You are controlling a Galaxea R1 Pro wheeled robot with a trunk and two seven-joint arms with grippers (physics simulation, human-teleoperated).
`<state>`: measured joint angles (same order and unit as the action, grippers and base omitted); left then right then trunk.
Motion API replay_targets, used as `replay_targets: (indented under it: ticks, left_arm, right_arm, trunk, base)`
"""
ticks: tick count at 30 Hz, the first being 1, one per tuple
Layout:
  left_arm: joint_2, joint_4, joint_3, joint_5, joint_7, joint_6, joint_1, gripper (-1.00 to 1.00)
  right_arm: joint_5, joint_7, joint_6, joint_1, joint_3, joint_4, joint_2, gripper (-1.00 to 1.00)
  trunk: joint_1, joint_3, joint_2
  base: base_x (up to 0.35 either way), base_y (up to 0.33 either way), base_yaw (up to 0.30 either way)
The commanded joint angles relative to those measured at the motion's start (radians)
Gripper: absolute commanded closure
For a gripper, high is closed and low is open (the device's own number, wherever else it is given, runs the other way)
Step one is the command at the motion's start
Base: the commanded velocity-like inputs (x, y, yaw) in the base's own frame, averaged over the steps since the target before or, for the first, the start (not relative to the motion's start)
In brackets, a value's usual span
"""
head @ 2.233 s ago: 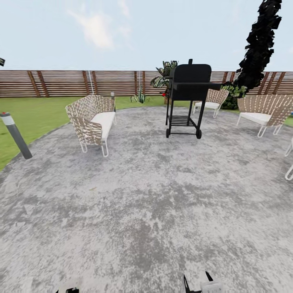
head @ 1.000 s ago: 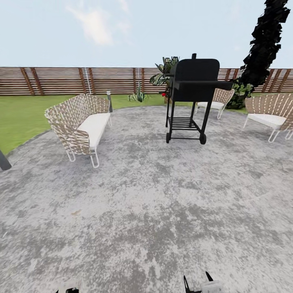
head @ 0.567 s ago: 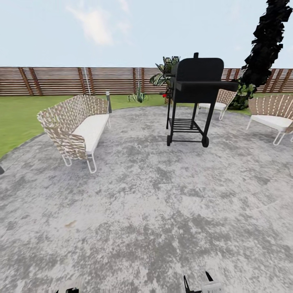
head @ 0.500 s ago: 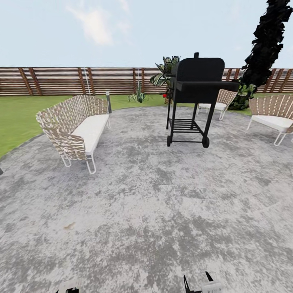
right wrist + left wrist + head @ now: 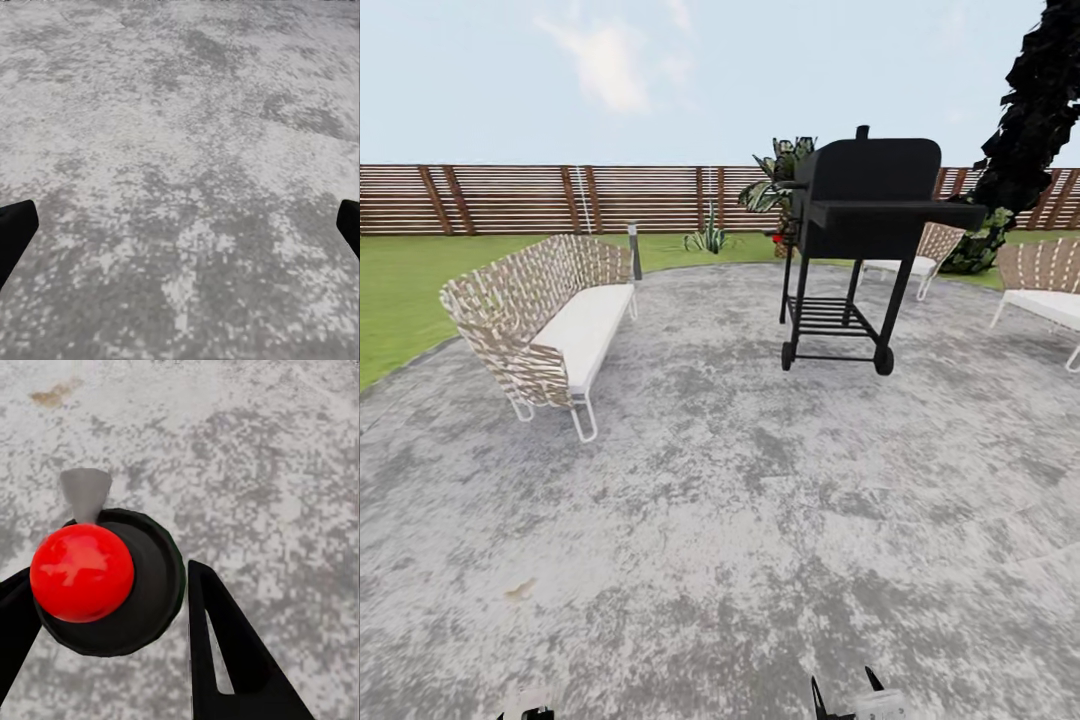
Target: Pick up the pesticide atomizer in the garden and spray insectifuge to fully cover both potted plants in the garden.
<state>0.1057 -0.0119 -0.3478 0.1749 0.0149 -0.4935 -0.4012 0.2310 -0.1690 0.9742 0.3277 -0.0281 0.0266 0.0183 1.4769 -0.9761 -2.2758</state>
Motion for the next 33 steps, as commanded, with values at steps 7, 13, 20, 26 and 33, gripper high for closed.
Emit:
replay_targets:
  ticks: [7, 13, 20, 26, 33]
  left_arm:
    - [0.000, 0.001, -0.008, 0.010, 0.002, -0.004, -0.001, 1.00]
    - [0.000, 0.001, -0.008, 0.010, 0.002, -0.004, -0.001, 1.00]
    - [0.000, 0.001, -0.008, 0.011, 0.002, -0.004, -0.001, 1.00]
    - [0.000, 0.001, -0.008, 0.011, 0.002, -0.004, -0.001, 1.00]
    - [0.000, 0.001, -0.008, 0.010, 0.002, -0.004, -0.001, 1.00]
  right_arm:
    - [0.008, -0.010, 0.000, 0.001, -0.003, -0.001, -0.001, -1.00]
    - [0.008, -0.010, 0.000, 0.001, -0.003, -0.001, -0.001, -1.00]
    - [0.008, -0.010, 0.000, 0.001, -0.003, -0.001, 0.000, -1.00]
    - [0.008, -0.010, 0.000, 0.001, -0.003, -0.002, 0.000, -1.00]
    - [0.008, -0.011, -0.001, 0.001, -0.002, -0.001, -0.001, -1.00]
  trunk:
    - [0.000, -0.001, 0.000]
    - [0.000, -0.001, 0.000]
    - [0.000, -0.001, 0.000]
    - [0.000, -0.001, 0.000]
    - [0.000, -0.001, 0.000]
  base:
    - [0.339, 0.000, 0.003]
    - [0.340, 0.000, 0.000]
    - [0.340, 0.000, 0.000]
    - [0.340, 0.000, 0.000]
    - [0.340, 0.000, 0.000]
